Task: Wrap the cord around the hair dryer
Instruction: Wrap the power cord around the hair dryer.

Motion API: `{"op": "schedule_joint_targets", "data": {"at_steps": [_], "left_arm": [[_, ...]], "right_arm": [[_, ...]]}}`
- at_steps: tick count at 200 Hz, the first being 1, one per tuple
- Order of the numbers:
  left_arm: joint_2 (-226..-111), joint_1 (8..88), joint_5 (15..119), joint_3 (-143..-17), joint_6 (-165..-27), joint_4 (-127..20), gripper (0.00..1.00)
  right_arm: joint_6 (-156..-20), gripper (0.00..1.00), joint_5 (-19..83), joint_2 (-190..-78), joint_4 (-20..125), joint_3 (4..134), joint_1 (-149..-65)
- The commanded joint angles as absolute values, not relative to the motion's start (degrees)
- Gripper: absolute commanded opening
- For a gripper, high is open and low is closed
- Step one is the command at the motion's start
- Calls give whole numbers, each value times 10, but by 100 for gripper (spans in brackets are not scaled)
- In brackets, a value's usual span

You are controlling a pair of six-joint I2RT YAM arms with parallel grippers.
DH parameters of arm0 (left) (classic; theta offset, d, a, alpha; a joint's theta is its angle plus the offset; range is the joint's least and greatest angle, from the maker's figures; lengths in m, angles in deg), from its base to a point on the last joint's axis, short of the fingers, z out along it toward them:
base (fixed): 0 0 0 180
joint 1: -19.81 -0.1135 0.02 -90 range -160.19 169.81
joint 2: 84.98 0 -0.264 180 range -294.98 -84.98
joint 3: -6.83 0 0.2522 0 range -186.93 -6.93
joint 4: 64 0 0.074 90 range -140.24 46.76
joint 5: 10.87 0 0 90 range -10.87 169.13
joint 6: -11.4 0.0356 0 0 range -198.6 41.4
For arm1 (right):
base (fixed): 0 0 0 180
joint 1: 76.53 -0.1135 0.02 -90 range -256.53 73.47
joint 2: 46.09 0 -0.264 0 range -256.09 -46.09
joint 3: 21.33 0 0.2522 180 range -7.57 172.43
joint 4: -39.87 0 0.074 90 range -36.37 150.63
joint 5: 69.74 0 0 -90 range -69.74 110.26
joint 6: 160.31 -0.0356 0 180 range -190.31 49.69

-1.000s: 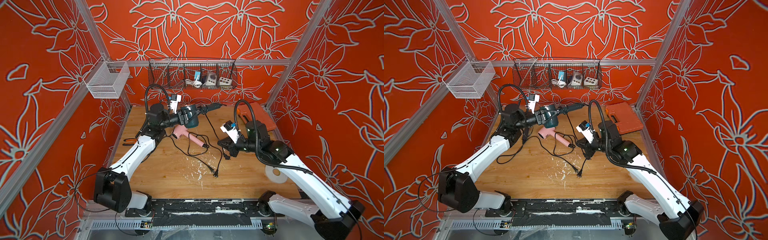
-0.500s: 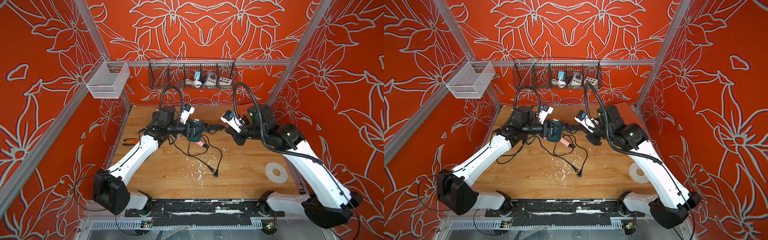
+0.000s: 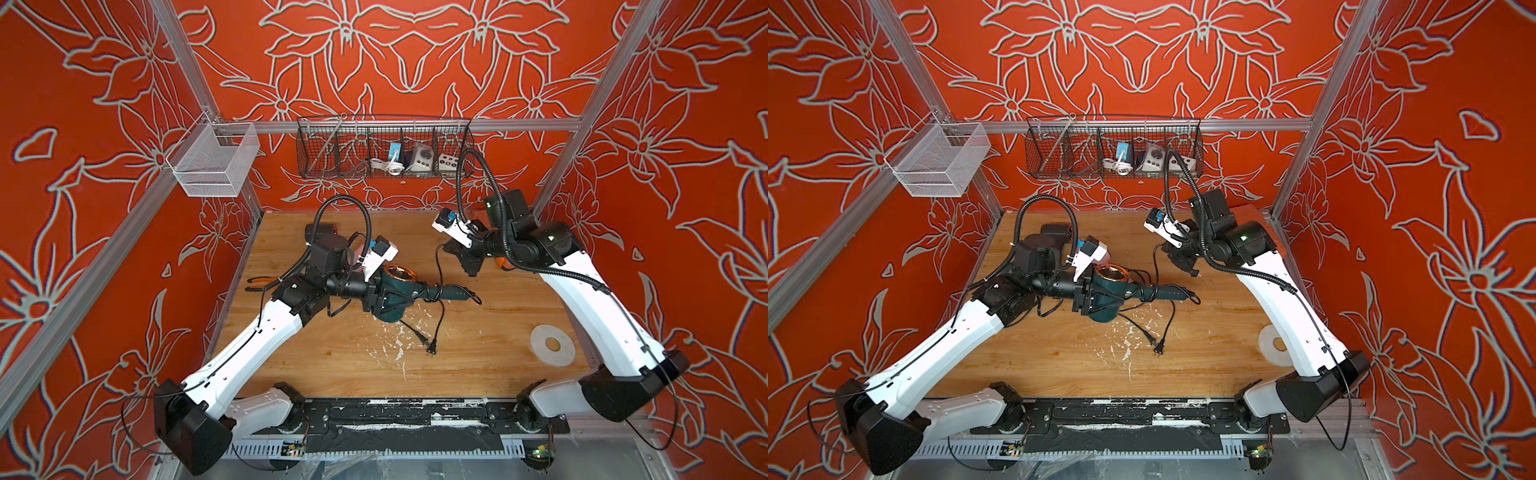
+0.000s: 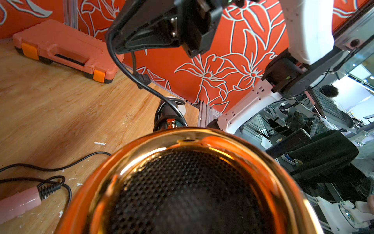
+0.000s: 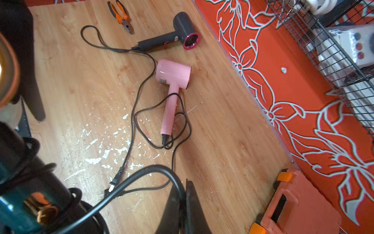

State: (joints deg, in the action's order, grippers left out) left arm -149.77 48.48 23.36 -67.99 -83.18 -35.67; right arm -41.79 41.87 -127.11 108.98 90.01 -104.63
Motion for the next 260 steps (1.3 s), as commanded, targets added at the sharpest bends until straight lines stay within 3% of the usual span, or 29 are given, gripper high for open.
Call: {"op": "schedule_joint_targets", "data": {"at_steps": [1, 35, 85, 132, 193, 260], "left_arm": [[-1469, 493, 132, -683, -850, -419, 0], [-1456, 492, 108, -714, -881, -446, 0], [-1467, 471, 107, -726, -991, -592, 0], [-1496, 426, 145, -704, -1127, -770, 0], [-1533, 423, 159, -732, -1179, -829, 0], [-1544, 423, 162, -756, -1196, -837, 0]], "right_arm": [[-413, 0, 513, -1257, 1017, 859, -1014], [-464, 0, 629, -1234, 924, 756, -974], [-558, 0, 711, -1229, 818, 682, -951], [-623, 0, 734, -1224, 769, 630, -938], [-678, 0, 754, -1221, 708, 592, -930], [-718, 16, 773, -1230, 641, 568, -929]]}}
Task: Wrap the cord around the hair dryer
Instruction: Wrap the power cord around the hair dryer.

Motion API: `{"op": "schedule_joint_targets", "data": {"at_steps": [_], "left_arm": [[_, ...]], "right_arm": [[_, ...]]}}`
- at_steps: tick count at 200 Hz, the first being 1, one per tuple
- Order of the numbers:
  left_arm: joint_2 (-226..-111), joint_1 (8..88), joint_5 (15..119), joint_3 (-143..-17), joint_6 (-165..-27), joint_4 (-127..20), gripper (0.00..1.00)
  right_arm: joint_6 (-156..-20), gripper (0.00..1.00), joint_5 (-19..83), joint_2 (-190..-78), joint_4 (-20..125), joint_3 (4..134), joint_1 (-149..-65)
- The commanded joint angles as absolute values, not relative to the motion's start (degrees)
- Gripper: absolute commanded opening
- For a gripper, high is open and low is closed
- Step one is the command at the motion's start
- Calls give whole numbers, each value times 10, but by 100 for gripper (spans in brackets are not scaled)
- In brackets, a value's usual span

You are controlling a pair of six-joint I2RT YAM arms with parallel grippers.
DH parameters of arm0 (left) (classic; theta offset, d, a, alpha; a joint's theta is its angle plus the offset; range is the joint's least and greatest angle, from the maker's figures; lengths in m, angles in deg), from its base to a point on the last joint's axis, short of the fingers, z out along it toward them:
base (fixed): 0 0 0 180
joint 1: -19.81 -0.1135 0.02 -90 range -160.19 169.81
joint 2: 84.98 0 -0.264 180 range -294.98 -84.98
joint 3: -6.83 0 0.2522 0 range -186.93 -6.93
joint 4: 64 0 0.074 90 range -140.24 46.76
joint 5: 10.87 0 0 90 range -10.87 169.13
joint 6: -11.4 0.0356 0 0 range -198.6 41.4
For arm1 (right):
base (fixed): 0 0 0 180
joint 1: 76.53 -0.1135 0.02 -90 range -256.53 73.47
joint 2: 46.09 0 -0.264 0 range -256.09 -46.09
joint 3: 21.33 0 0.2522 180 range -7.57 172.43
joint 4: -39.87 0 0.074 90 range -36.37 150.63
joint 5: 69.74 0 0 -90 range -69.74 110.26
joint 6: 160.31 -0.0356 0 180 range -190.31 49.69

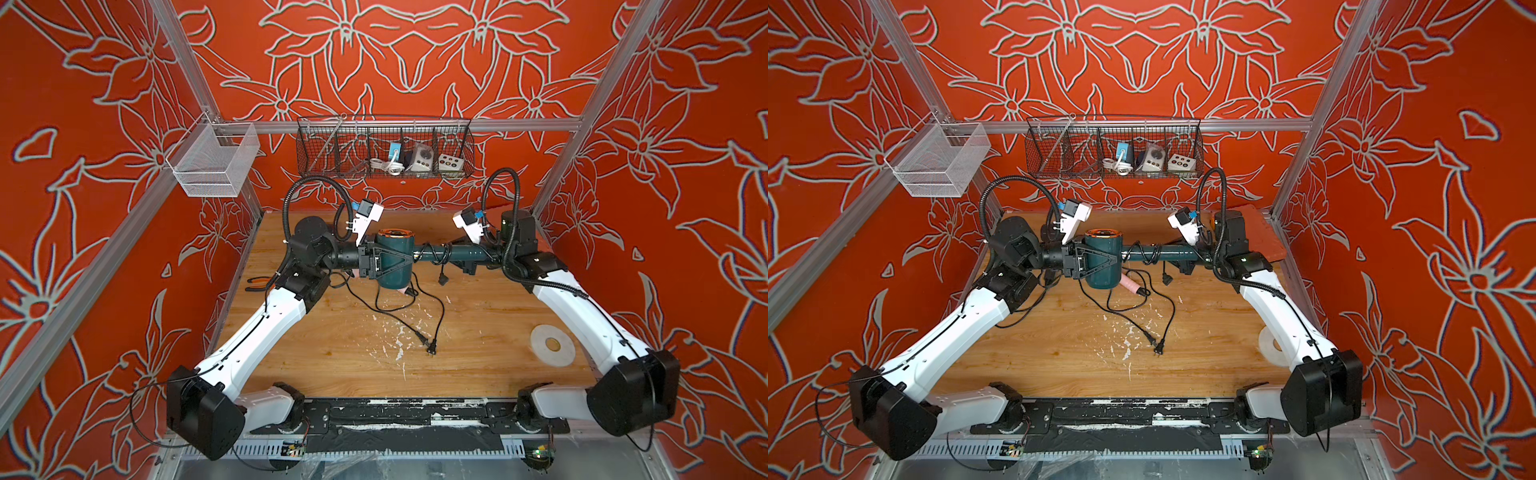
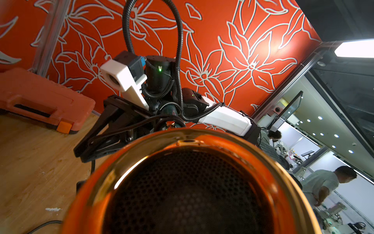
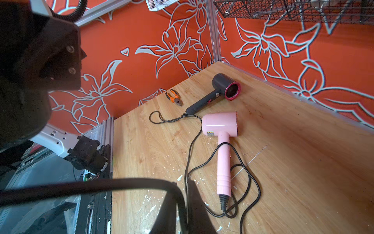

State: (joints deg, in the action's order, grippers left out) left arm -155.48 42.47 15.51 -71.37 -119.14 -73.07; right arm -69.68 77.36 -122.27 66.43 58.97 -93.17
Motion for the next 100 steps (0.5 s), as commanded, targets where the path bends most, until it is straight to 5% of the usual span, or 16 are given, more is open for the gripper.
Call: {"op": "schedule_joint_targets", "data": {"at_steps": [1, 100], "left_arm": [[-1543, 423, 162, -756, -1196, -837, 0], [-1549, 417, 206, -762, -1196, -836, 0]], "right_arm": [[-718, 16, 773, -1230, 641, 567, -929], [-824, 0, 738, -1197, 507, 465, -929]]}}
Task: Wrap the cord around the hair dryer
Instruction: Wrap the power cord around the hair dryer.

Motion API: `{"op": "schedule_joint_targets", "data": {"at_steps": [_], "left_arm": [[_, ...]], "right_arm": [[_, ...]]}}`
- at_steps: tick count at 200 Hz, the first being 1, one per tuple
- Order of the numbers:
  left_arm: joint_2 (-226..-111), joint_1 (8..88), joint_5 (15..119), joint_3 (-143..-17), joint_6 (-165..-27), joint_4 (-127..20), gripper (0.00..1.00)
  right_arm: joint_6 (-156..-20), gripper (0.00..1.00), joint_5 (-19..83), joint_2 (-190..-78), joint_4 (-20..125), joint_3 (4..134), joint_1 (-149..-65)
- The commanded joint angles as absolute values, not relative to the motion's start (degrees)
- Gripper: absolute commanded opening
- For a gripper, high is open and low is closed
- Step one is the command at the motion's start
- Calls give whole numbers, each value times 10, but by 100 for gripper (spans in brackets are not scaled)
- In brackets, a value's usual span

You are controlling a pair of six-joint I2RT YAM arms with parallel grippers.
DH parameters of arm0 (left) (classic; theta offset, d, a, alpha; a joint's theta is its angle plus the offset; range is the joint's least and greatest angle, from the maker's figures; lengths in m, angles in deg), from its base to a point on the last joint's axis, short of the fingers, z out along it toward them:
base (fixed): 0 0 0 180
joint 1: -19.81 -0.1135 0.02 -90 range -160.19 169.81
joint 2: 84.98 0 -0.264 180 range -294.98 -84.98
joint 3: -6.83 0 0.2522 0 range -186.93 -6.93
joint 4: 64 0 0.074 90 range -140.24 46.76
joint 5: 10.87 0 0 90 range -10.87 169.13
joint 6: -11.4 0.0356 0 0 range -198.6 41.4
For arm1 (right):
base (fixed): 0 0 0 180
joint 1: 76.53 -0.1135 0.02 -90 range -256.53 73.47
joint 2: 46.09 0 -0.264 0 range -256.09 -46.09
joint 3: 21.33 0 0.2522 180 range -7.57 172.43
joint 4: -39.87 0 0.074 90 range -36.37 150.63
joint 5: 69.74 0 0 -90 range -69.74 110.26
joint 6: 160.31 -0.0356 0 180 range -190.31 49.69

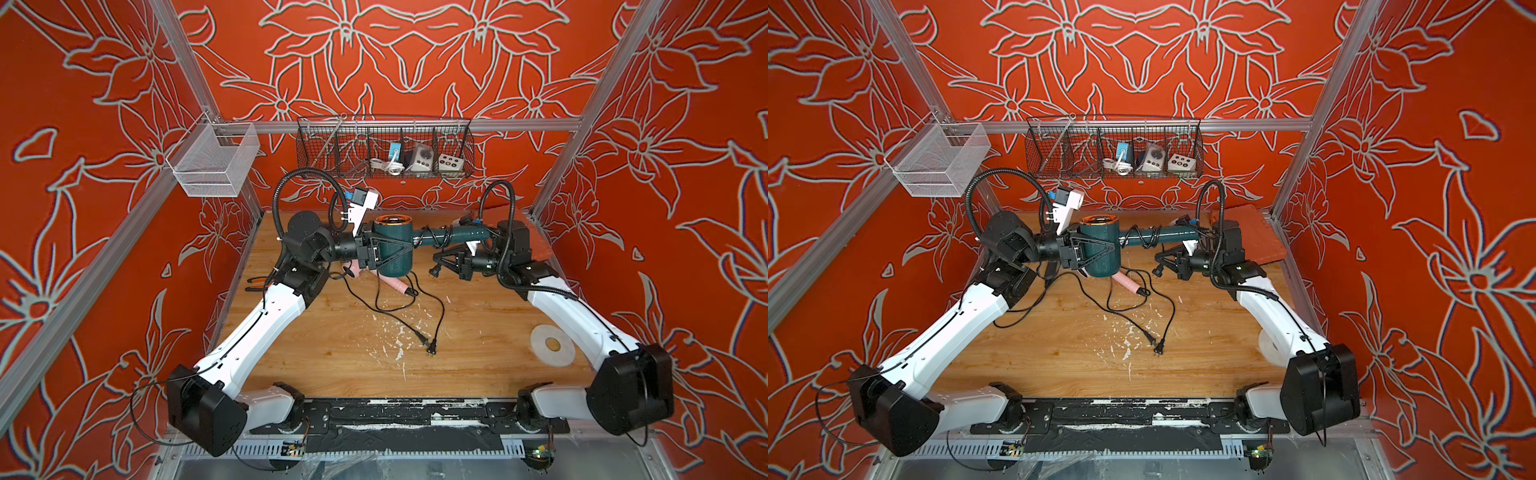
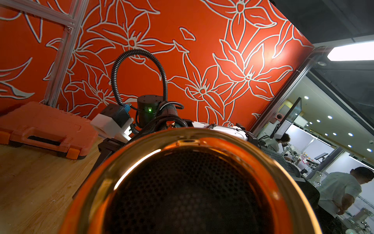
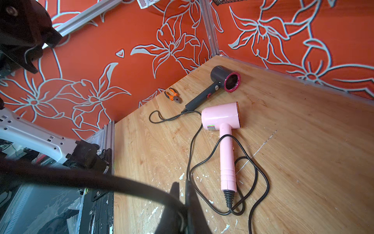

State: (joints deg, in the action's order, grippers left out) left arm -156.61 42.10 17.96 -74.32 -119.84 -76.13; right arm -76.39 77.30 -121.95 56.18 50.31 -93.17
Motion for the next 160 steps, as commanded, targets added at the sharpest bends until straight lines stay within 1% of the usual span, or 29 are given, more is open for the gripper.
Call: {"op": "schedule_joint_targets", "data": {"at_steps": [1, 49, 70, 86, 105, 134, 160], "left_arm": [[-1549, 416, 207, -762, -1196, -836, 0], [-1531, 402, 308, -706, -1207, -859, 0], [-1529, 399, 355, -684, -1211, -870, 0], [-1535, 397, 375, -680, -1210, -870, 0], [-1546, 396, 381, -692, -1187, -840, 0], [-1562, 397, 386, -727, -1108, -731, 0], [-1587, 397, 377, -766, -1023, -604, 0]], "right_arm": [[-827, 0, 736, -1196, 505, 464, -929], [-943, 0, 650, -1136, 402, 373, -930], [-943, 0, 604, -1106, 425, 362, -943], [-909, 0, 572, -1085, 475, 369, -963], [-849, 0, 538, -1072, 572, 400, -999], [-759, 0, 486, -1073, 732, 465, -1052], [-696, 0, 445, -1078, 859, 534, -1071]]}}
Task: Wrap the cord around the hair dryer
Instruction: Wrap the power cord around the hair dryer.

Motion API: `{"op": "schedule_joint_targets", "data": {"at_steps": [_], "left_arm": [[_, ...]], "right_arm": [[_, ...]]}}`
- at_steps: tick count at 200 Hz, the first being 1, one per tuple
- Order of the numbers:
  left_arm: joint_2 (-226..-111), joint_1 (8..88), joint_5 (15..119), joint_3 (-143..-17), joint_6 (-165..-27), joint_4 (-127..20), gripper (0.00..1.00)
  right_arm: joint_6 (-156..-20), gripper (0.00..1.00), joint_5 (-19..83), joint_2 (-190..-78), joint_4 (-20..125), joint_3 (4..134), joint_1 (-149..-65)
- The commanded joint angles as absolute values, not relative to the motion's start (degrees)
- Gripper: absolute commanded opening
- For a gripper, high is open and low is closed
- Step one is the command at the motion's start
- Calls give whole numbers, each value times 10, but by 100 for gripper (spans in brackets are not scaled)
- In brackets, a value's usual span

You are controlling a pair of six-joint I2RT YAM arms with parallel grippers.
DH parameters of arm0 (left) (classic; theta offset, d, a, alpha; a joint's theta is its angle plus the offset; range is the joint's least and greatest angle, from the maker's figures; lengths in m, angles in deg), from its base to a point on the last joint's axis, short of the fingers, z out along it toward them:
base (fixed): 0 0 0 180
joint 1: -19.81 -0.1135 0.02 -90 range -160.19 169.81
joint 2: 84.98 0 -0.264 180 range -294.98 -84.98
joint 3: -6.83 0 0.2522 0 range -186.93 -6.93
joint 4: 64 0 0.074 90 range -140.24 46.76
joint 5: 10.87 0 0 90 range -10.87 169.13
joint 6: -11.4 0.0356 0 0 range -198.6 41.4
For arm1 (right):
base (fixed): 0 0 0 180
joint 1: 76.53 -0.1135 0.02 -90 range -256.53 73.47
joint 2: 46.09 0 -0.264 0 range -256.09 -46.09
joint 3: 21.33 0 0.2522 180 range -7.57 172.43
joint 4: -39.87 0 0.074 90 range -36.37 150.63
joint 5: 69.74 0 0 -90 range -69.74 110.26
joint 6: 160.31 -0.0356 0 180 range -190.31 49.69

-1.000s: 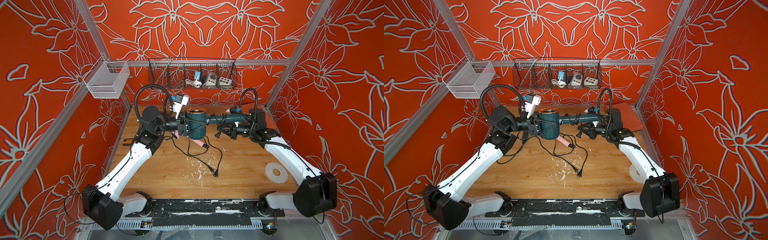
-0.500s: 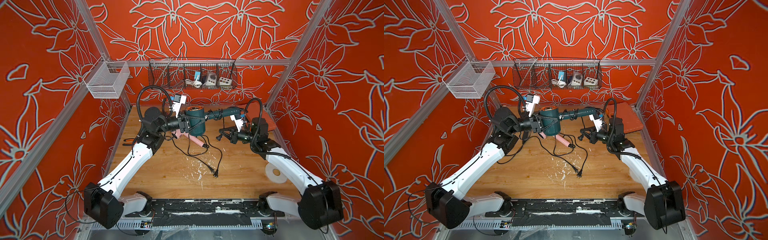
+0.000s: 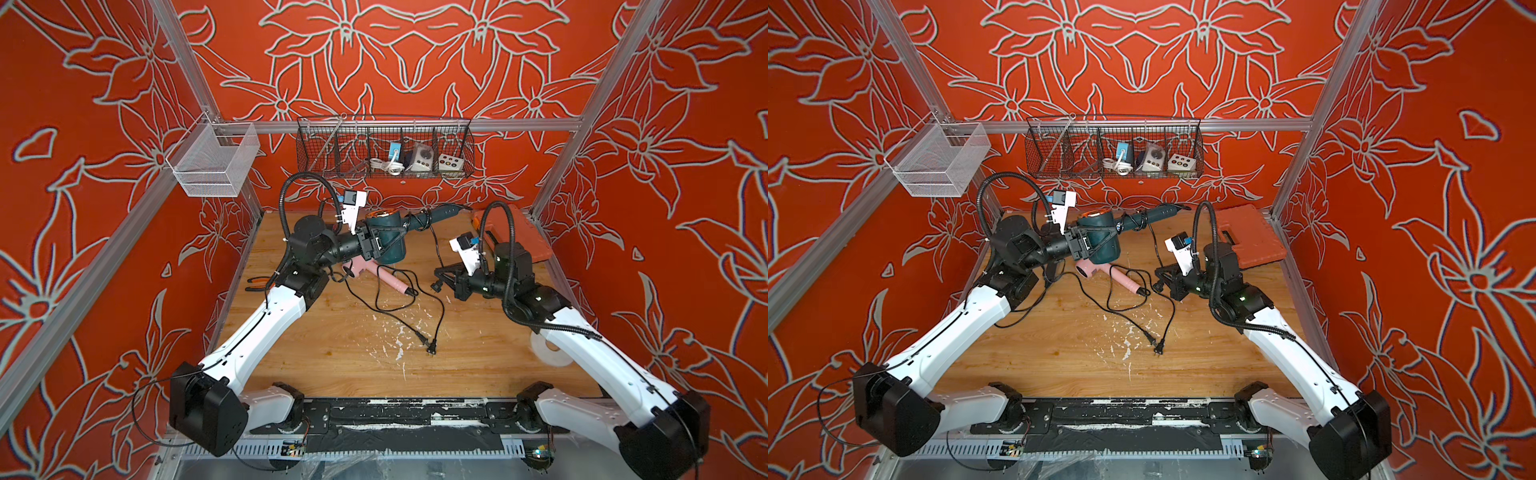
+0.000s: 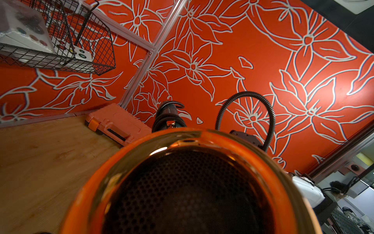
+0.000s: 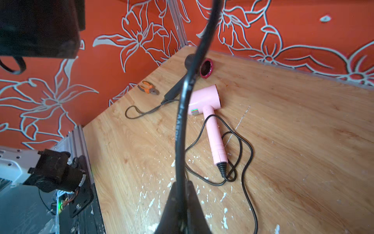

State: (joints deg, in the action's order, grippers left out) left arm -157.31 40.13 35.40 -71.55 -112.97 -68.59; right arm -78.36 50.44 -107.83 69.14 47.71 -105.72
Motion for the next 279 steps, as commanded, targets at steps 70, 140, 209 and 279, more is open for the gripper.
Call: {"op": "schedule_joint_targets", "data": {"at_steps": [70, 140, 209, 279], "left_arm": [[-1604, 414, 355, -785, -900, -404, 0], [-1600, 469, 310, -797, -832, -289, 0], [-1573, 482, 284, -741, -835, -285, 0], [-1588, 492, 246, -669, -896, -387, 0]], "right_arm": [[-555, 0, 362, -1134, 1091, 747, -1078], [-477, 0, 289, -1214, 1050, 813, -1079], [-462, 0, 333, -1258, 952, 747, -1078], [-514, 0, 364, -1252, 878, 596, -1079]]}}
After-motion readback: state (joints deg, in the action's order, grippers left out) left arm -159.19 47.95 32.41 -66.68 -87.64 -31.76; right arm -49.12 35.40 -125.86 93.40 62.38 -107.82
